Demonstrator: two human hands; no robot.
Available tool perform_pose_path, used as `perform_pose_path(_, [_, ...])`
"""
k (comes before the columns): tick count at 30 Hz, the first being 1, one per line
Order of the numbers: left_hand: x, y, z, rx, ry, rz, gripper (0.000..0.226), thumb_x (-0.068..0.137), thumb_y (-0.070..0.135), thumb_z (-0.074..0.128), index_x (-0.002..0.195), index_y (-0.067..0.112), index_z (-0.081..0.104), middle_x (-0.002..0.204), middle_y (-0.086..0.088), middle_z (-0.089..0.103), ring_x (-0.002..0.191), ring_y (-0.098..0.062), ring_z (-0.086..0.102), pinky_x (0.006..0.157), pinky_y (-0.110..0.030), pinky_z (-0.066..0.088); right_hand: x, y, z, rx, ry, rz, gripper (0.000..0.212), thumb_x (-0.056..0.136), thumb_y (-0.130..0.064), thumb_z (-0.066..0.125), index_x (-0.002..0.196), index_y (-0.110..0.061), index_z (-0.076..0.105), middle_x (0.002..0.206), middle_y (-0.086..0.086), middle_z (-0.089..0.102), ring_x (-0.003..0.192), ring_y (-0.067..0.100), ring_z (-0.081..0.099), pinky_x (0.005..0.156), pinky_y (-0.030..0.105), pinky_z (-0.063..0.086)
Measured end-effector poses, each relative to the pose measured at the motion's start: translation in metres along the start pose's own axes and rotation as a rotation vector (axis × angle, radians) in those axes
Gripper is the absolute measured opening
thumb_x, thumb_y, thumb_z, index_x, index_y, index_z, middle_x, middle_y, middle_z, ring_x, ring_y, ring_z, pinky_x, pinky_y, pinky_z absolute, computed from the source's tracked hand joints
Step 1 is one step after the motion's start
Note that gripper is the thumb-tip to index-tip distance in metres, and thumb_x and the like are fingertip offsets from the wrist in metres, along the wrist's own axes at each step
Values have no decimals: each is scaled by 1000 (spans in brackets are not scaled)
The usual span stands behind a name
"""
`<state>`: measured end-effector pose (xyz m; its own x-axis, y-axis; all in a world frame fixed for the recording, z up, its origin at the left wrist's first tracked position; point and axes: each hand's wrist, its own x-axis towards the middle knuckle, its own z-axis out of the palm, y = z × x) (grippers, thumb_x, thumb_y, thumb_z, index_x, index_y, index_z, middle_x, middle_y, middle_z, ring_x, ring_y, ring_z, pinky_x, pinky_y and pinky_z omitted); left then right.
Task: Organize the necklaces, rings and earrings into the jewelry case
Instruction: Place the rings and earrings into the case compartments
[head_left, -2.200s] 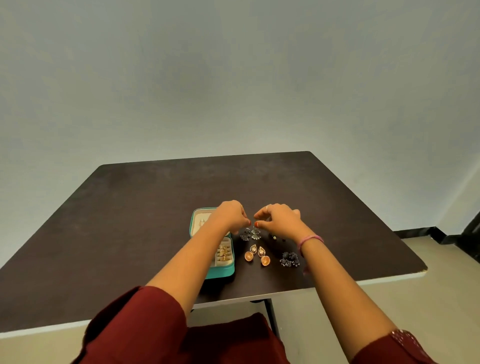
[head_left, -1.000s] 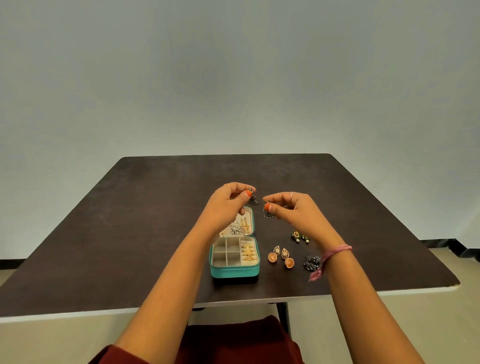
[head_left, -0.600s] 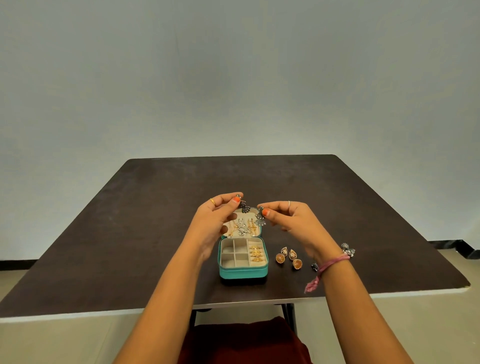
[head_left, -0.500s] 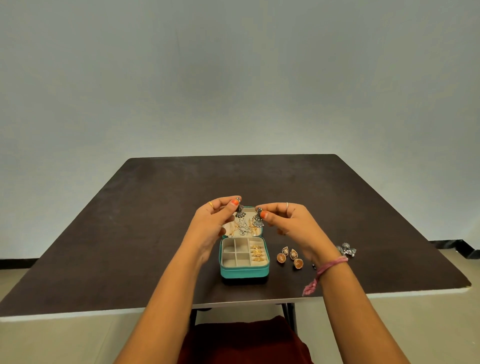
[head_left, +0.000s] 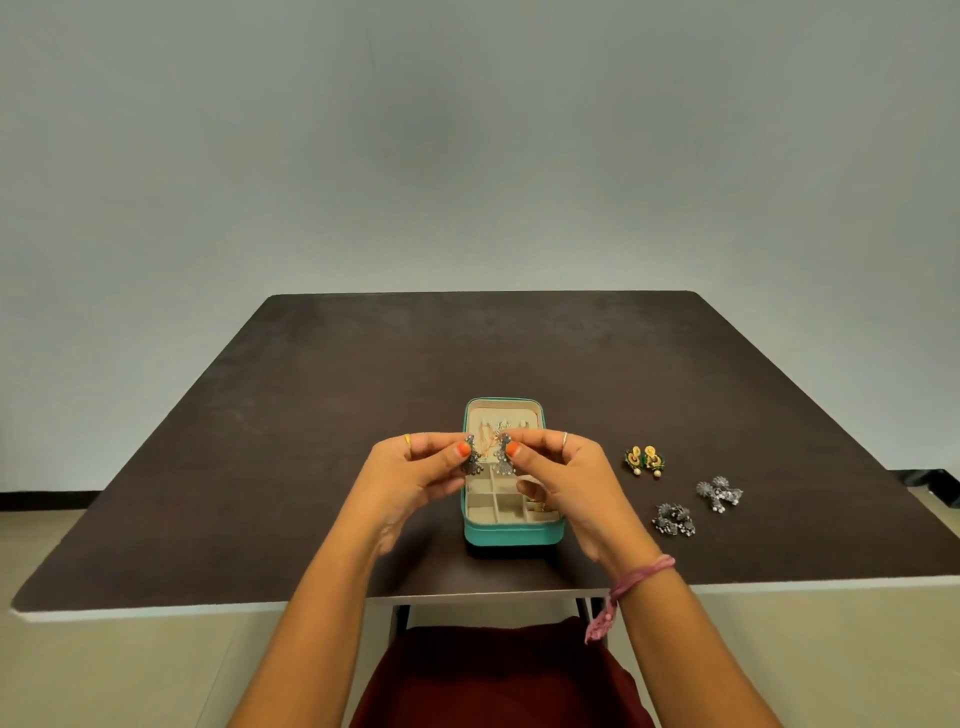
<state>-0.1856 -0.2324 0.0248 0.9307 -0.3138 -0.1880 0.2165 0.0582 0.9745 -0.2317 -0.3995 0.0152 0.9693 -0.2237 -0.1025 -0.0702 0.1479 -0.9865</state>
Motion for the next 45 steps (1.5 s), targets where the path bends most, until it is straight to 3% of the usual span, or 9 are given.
perform_pose_path(4, [-2, -7, -9, 79, 37, -27, 12, 85, 6, 66, 94, 9, 73, 86, -8, 75, 80, -14, 68, 71, -24, 59, -6, 11, 1, -45, 6, 6, 15, 87, -9, 66, 95, -20, 73, 88, -2, 72, 69, -1, 62, 56, 14, 48])
perform_pose_path(7, [-5, -10, -11, 177, 40, -40, 11, 87, 6, 64, 94, 10, 72, 84, -6, 74, 74, -9, 68, 63, -19, 57, -10, 18, 1, -71, 23, -22, 16, 87, -9, 66, 96, -21, 72, 92, -4, 73, 72, -4, 65, 57, 11, 47])
perform_pose_path(11, [-6, -13, -6, 358, 12, -59, 10, 89, 9, 63, 93, 15, 70, 87, -5, 71, 71, -7, 66, 59, -14, 53, -14, 25, 0, -74, 71, -58, 16, 87, -12, 66, 95, -25, 71, 81, -8, 71, 67, -5, 61, 57, 15, 47])
perform_pose_path(16, [-3, -13, 3, 661, 19, -36, 5, 87, 20, 68, 92, 23, 70, 85, 6, 69, 75, -8, 67, 54, -16, 52, -15, 31, -3, -74, 99, -66, 17, 88, -14, 66, 99, -25, 71, 83, -7, 71, 70, -2, 60, 58, 15, 48])
perform_pose_path(20, [4, -11, 10, 955, -13, -36, 9, 87, 29, 68, 95, 26, 72, 87, 13, 66, 78, -2, 60, 65, -18, 49, -14, 33, -5, -67, 101, -69, 17, 88, -13, 65, 100, -24, 72, 83, -4, 71, 70, 3, 58, 59, 18, 50])
perform_pose_path(25, [9, -5, 15, 1084, -48, -75, 7, 82, 27, 73, 77, 30, 68, 89, 9, 69, 80, -3, 62, 72, -22, 52, -13, 34, -5, -60, 97, -70, 17, 88, -12, 65, 101, -22, 71, 82, 0, 71, 69, 6, 57, 60, 21, 52])
perform_pose_path(30, [15, -2, 23, 1209, -77, -70, 5, 78, 22, 75, 79, 21, 70, 88, 6, 70, 85, -9, 65, 81, -30, 56, -11, 36, -6, -53, 94, -64, 17, 88, -12, 65, 101, -20, 71, 90, 7, 73, 74, 10, 59, 63, 22, 53])
perform_pose_path(39, [18, -7, 25, 1231, -97, -61, 10, 74, 22, 78, 72, 22, 68, 78, 8, 70, 79, -9, 67, 81, -30, 57, -11, 35, -6, -64, 90, -64, 17, 88, -12, 65, 100, -22, 71, 80, -4, 72, 67, 0, 60, 59, 16, 50])
perform_pose_path(45, [10, -21, 12, 1011, -30, 5, 21, 72, 18, 80, 77, 21, 60, 75, 6, 66, 68, -5, 60, 70, -23, 55, -11, 35, -5, -92, 93, -75, 15, 87, -13, 66, 95, -25, 71, 80, -1, 71, 69, 3, 60, 61, 18, 51])
